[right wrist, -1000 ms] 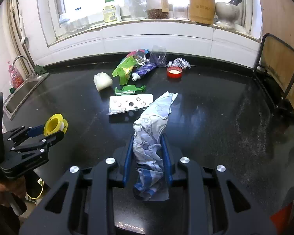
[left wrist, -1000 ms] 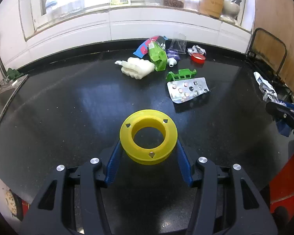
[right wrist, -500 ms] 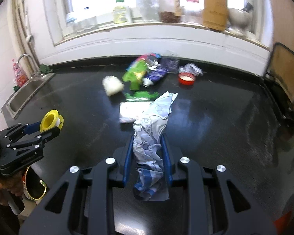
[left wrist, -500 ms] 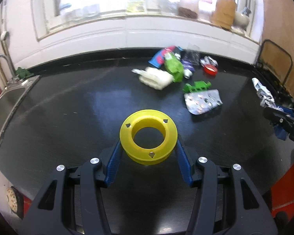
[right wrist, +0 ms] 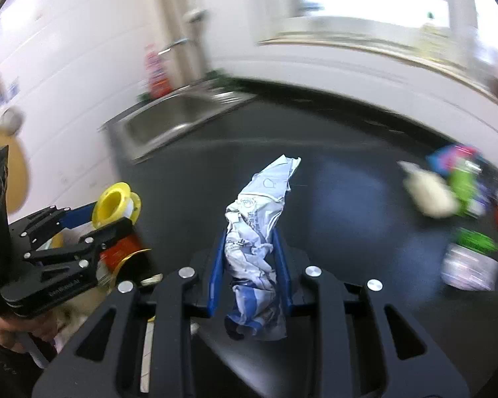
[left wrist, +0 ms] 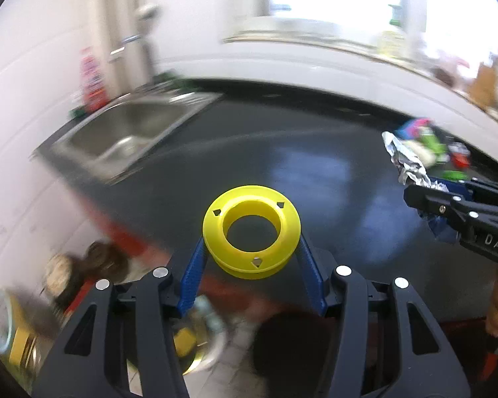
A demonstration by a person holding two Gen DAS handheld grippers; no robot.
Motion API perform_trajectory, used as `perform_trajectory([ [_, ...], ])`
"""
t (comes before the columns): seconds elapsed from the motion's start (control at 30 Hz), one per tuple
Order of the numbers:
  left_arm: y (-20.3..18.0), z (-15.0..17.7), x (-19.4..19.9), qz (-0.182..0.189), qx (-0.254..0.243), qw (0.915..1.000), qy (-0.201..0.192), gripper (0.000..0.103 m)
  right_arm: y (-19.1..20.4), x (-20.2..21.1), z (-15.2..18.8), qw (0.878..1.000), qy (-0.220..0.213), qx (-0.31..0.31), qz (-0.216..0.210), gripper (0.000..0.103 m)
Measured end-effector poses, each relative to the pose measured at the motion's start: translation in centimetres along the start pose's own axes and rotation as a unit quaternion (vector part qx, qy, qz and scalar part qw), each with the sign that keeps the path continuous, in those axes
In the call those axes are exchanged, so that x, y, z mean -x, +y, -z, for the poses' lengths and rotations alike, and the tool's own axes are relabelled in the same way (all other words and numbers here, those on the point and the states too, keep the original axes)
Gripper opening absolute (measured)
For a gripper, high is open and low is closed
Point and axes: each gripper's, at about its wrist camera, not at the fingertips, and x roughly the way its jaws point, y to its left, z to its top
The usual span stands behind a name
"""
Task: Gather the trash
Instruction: 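Carry tape roll and cloth over the black bin and open both tools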
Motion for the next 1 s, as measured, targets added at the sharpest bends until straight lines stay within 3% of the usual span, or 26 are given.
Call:
perform_trajectory([
  [0.23,11.9,6.4,0.5,-0.082,0.090,0.9921,0.031,0.052,13.4,-7.7,0.1,0.988,0.046,0.088,-0.121,0.028],
  [0.43,17.3,11.4,-1.9,-0.100,0.133,0.9839,0.065,0.052,20.9,-13.3,2.6,0.970,0.102,0.136,-0.173,0.028],
  [0.73,21.6,16.5,-8.0,-0.094,0.181,0.9733,0.105,0.052,24.2,-22.4,5.9,0.959,0.187,0.141,-0.161,0.028],
  [1.0,23.0,18.1,-10.3,-0.078,0.194,0.9694,0.128,0.052,24.5,-24.8,6.3,0.955,0.212,0.140,-0.152,0.028],
])
